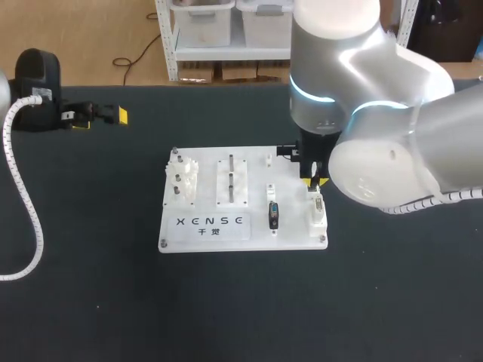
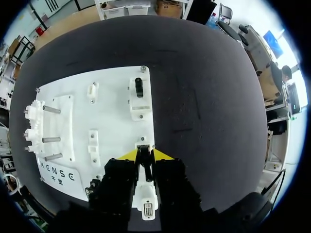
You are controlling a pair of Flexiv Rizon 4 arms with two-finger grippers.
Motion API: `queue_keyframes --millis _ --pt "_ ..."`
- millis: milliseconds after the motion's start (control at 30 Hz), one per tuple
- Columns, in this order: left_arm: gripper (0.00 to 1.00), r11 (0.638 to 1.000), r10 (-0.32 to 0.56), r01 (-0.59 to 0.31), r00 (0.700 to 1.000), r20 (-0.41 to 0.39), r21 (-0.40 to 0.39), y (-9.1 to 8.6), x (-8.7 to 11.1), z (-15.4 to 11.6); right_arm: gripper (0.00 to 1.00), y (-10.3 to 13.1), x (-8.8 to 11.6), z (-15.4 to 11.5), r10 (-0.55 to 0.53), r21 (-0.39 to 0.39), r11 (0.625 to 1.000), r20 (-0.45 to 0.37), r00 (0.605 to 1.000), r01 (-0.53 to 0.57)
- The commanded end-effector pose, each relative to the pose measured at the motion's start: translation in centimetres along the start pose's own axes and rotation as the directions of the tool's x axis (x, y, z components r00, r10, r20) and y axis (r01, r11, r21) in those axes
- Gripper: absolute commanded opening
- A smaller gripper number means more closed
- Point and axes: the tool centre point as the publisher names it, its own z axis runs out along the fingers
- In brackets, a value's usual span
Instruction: Insert the USB connector, Ethernet cable, and multi-pin plug into their matching sockets one by one.
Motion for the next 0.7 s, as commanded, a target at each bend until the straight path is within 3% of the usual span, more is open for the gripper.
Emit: queue_keyframes --millis 33,700 --pt "1.00 1.000 0.000 0.000 1.000 0.000 0.000 0.0 0.0 0.0 0.00 -0.2 -0.1 0.2 0.006 0.003 1.000 0.002 1.000 -0.006" --pt "1.00 1.000 0.000 0.000 1.000 0.000 0.000 0.0 0.0 0.0 0.00 -0.2 0.0 1.4 0.001 0.047 0.999 -0.033 0.999 0.001"
